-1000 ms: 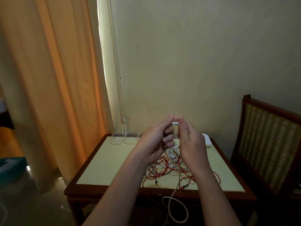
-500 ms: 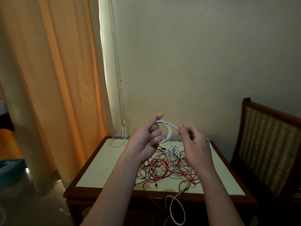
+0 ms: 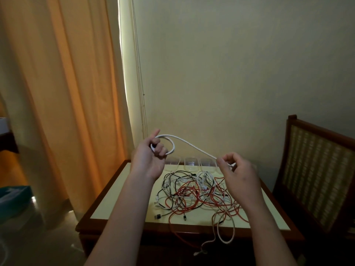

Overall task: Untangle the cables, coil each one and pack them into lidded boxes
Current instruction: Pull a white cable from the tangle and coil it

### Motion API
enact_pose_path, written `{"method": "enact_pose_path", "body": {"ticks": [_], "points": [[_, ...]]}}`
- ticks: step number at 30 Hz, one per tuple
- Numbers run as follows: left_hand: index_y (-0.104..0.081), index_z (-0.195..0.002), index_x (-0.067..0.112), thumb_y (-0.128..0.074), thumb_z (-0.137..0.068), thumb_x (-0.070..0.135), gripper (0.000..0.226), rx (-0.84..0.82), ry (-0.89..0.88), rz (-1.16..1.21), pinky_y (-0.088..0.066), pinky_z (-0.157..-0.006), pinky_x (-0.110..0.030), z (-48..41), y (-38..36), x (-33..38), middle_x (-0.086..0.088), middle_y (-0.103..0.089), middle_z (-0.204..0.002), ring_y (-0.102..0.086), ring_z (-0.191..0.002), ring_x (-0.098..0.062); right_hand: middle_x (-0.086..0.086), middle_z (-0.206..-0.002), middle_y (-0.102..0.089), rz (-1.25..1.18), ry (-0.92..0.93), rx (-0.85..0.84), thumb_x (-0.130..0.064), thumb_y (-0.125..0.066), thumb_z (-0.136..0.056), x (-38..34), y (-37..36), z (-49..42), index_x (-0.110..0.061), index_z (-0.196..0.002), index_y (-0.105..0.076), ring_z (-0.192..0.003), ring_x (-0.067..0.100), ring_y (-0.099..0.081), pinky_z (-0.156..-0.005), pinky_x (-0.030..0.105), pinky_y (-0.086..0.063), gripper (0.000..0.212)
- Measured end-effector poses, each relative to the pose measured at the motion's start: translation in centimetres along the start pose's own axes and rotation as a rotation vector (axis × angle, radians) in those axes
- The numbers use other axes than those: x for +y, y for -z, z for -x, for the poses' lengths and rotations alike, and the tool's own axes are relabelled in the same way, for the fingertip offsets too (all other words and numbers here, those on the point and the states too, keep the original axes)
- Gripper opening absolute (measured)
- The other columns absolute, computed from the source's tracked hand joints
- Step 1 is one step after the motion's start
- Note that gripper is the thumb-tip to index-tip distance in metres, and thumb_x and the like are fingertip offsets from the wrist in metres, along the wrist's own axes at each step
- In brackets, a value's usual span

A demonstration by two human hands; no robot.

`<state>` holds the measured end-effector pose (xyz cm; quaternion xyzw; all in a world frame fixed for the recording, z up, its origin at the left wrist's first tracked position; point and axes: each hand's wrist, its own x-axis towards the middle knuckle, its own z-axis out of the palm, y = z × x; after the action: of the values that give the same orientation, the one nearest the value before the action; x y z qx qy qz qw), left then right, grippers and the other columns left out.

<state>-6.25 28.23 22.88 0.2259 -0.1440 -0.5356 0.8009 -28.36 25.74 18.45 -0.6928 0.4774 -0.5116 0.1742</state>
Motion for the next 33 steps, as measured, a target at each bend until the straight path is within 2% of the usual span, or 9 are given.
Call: {"method": "enact_pose_path", "body": {"ticks": [4,8,13,18,20,23,28,31,33], "points": [[-0.059,-0.128,0.007,-0.046,-0.105,0.013,0.027,-0.028,-0.267,-0.395,-0.051,-0.055,-0.021,1.2,-0.6,-1.4,-0.007,-0.067,-0.083,-0.068,-0.069,-0.013,-0.009,-0.073,-0.063,0.173,0.122,0.002,-0.033,-0.066,-0.095,0.6,-0.9,0.0,-0.026,-0.076,-0.060,-0.079,0.018,-0.059,-0.067,0.033,-0.045,0.021],[-0.058,-0.133,0.015,-0.044,-0.106,0.020,0.031,-0.105,-0.470,-0.787,-0.056,-0.068,-0.022,2.5,-1.3,-3.0,-0.004,-0.074,-0.092,-0.073,-0.084,-0.013,-0.011,-0.064,-0.059,0.220,0.215,-0.042,-0.034,-0.061,-0.098,-0.2,-1.5,0.3,-0.022,-0.084,-0.069,-0.068,0.015,-0.056,-0.059,0.032,-0.040,0.020],[-0.058,-0.134,0.017,-0.045,-0.106,0.017,0.031,-0.224,-0.581,-1.059,-0.057,-0.068,-0.019,3.1,-1.7,-4.5,-0.004,-0.073,-0.092,-0.071,-0.077,-0.005,-0.015,-0.052,-0.049,0.097,0.251,-0.034,-0.037,-0.053,-0.102,-1.6,-1.5,0.6,-0.023,-0.080,-0.069,-0.055,0.005,-0.050,-0.053,0.025,-0.032,0.031],[-0.062,-0.127,0.023,-0.044,-0.106,0.021,0.027,-0.322,-0.525,-1.212,-0.053,-0.057,-0.021,3.5,-1.5,-5.3,0.004,-0.068,-0.084,-0.065,-0.058,-0.010,-0.003,-0.066,-0.068,0.024,0.274,0.006,-0.040,-0.049,-0.103,-2.2,-1.3,0.5,-0.016,-0.081,-0.068,-0.057,0.011,-0.058,-0.056,0.033,-0.042,0.037],[-0.066,-0.122,0.020,-0.044,-0.107,0.022,0.027,-0.367,-0.418,-1.223,-0.045,-0.051,-0.019,3.4,-1.6,-5.3,0.009,-0.063,-0.071,-0.055,-0.048,-0.002,-0.009,-0.066,-0.068,-0.021,0.265,0.009,-0.037,-0.052,-0.103,-2.5,-1.2,0.6,-0.017,-0.081,-0.068,-0.059,0.007,-0.059,-0.057,0.030,-0.041,0.033],[-0.070,-0.117,0.012,-0.045,-0.106,0.022,0.029,-0.404,-0.192,-1.083,-0.032,-0.046,-0.016,3.5,-2.0,-5.5,0.014,-0.048,-0.051,-0.041,-0.044,0.001,-0.016,-0.059,-0.060,-0.136,0.228,0.047,-0.038,-0.061,-0.098,-3.0,-1.2,0.9,-0.018,-0.077,-0.065,-0.052,0.002,-0.051,-0.051,0.014,-0.031,0.030],[-0.062,-0.120,-0.007,-0.054,-0.101,0.027,0.040,-0.459,0.120,-0.625,-0.017,-0.040,-0.018,3.8,-2.5,-5.1,0.008,-0.022,-0.054,-0.019,-0.041,-0.004,-0.006,-0.078,-0.058,-0.141,0.082,0.038,-0.054,-0.048,-0.099,-3.1,-1.6,0.6,-0.025,-0.086,-0.057,-0.069,0.008,-0.053,-0.060,0.024,-0.036,0.033],[-0.064,-0.118,-0.002,-0.054,-0.100,0.022,0.031,-0.492,0.207,-0.459,-0.016,-0.038,-0.015,4.0,-2.7,-4.9,0.008,-0.020,-0.053,-0.018,-0.039,-0.002,-0.018,-0.064,-0.059,-0.196,0.052,-0.066,-0.051,-0.034,-0.105,-3.4,-1.5,0.9,-0.031,-0.083,-0.064,-0.060,-0.001,-0.052,-0.054,0.018,-0.036,0.041],[-0.065,-0.116,0.000,-0.054,-0.100,0.021,0.029,-0.499,0.193,-0.448,-0.019,-0.037,-0.015,4.1,-2.8,-5.2,0.008,-0.020,-0.052,-0.019,-0.038,-0.002,-0.014,-0.054,-0.049,-0.220,0.052,-0.074,-0.050,-0.031,-0.106,-3.5,-1.6,0.9,-0.029,-0.091,-0.067,-0.052,0.001,-0.044,-0.049,0.018,-0.030,0.045]]}}
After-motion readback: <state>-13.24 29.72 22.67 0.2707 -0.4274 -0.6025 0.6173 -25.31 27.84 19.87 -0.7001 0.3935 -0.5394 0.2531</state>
